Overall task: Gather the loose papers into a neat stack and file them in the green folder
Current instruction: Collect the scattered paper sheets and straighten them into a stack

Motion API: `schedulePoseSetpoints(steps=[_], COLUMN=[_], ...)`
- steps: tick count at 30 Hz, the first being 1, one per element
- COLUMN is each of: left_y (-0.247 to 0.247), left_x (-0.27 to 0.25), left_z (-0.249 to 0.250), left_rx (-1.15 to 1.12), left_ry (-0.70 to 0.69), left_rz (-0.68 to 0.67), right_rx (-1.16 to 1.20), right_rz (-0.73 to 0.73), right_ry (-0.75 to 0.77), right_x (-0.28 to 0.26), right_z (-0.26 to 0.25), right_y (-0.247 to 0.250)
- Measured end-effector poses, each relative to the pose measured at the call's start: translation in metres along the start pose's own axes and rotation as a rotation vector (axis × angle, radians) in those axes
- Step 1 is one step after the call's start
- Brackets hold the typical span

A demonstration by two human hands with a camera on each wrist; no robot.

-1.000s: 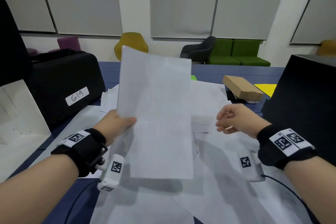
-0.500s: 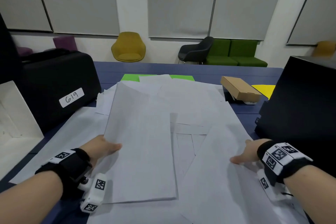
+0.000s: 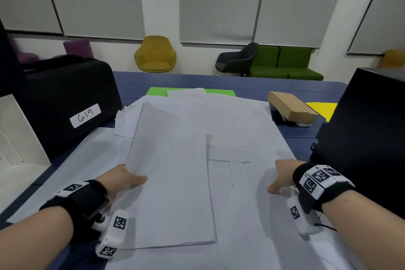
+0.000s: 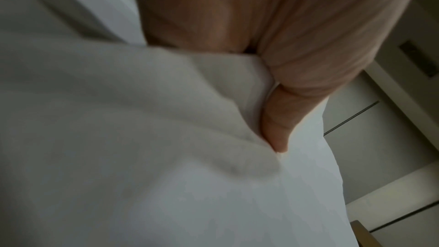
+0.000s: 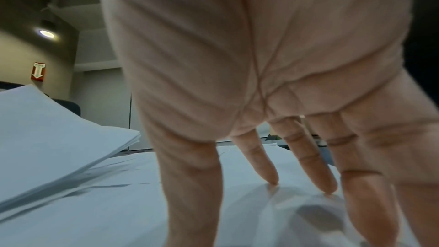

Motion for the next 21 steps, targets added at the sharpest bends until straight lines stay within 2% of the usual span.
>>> schedulePoseSetpoints(steps=[3, 8, 11, 15, 21], left_y=[-0.003, -0.005, -0.003, 0.001, 0.003], left_x=[-0.002, 0.001, 0.005, 0.007, 0.01], left_z=[0.0, 0.002, 0.001, -0.002, -0.005], left_rx=[-0.019, -0.023, -0.011, -0.028, -0.043], left_ry=[0.012, -0.016, -0.021, -0.012, -0.006], left_rz=[-0.009, 0.008, 0.017, 0.044, 0.056], right_rx=[0.157, 0.49, 0.524, 0.397, 0.227], right_rz=[0.061, 0.316, 0.274, 0.245, 0.138], right_ry=[0.023, -0.012, -0.059, -0.109, -0.064], right_x=[0.009, 0.037, 0.052, 0.066, 0.087], right_z=[-0.013, -0.032, -0.043, -0.053, -0.073], right_y=[0.02, 0.068, 0.077, 0.082, 0.074])
Point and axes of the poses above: each hand's wrist, its own x-axis towards the middle knuckle, its own y-axis out of the back of the hand, z = x × y, the point moved 10 cm from there along x, towards the middle knuckle, and after that the axes turned 13 degrees about -x, right-handed, at the moved point
